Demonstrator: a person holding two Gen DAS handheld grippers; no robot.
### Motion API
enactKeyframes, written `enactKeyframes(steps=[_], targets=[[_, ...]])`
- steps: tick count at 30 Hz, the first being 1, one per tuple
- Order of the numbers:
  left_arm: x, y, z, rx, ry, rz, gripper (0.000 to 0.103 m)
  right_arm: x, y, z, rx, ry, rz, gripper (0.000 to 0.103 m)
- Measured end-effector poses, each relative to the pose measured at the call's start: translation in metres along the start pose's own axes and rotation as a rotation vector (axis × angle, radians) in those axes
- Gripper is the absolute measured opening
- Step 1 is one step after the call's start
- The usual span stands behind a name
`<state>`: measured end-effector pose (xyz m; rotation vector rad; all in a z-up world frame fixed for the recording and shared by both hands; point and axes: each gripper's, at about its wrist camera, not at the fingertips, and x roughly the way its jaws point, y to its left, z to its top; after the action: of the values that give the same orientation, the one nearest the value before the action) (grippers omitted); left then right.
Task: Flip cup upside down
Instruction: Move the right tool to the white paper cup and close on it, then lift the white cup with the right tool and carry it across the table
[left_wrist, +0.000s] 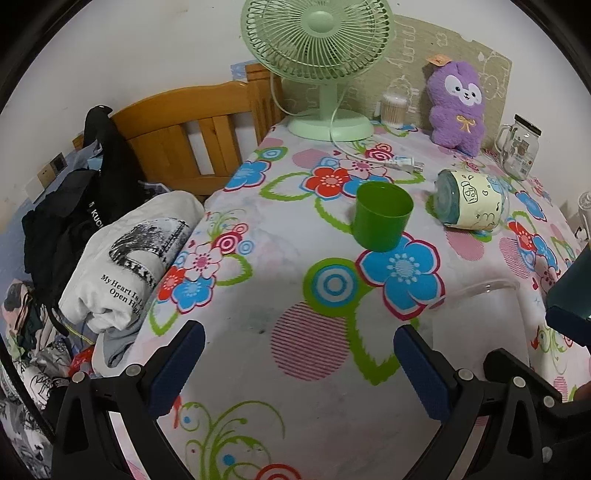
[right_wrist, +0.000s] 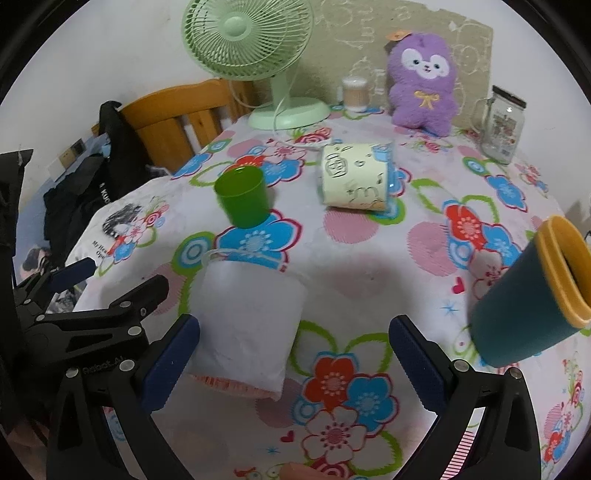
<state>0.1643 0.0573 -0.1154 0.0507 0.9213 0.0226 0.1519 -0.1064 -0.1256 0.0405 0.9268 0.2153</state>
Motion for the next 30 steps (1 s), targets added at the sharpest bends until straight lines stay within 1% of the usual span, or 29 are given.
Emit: enactKeyframes(steps=[5,9,11,13,14,15,16,18,20,30], targets=[[-0.004,0.012,-0.005,0.008,-0.001,0.035,0.103,0.009,0.010,0.000,-0.015,0.033,0.055,0.103],[-0.005,0.025,-0.012,0.005,0.015,0.036,0.103,0.019,0.016,0.001,-0.015,0.066,0.101,0.103],[-0.006,0.030,-0.017,0.021,0.020,0.046,0.103,0.025,0.019,0.001,-0.012,0.092,0.124,0.103],[-0.007,0.033,-0.021,0.033,0.021,0.064,0.103,0.030,0.023,0.000,-0.020,0.100,0.136,0.101],[-0.008,0.033,-0.022,0.038,0.022,0.080,0.103,0.031,0.026,-0.001,-0.027,0.100,0.146,0.096],[-0.007,0.033,-0.023,0.044,0.024,0.088,0.103,0.032,0.028,-0.001,-0.032,0.103,0.154,0.088],[-0.006,0.033,-0.024,0.052,0.029,0.090,0.103,0.033,0.029,-0.001,-0.036,0.107,0.164,0.085],[-0.004,0.033,-0.026,0.060,0.041,0.085,0.103,0.033,0.032,-0.001,-0.050,0.112,0.155,0.066],[-0.004,0.031,-0.027,0.065,0.042,0.089,0.103,0.033,0.034,-0.001,-0.082,0.110,0.124,0.066],[-0.010,0.021,-0.025,0.084,0.030,0.075,0.103,0.016,0.028,-0.001,-0.107,0.039,0.077,0.065]])
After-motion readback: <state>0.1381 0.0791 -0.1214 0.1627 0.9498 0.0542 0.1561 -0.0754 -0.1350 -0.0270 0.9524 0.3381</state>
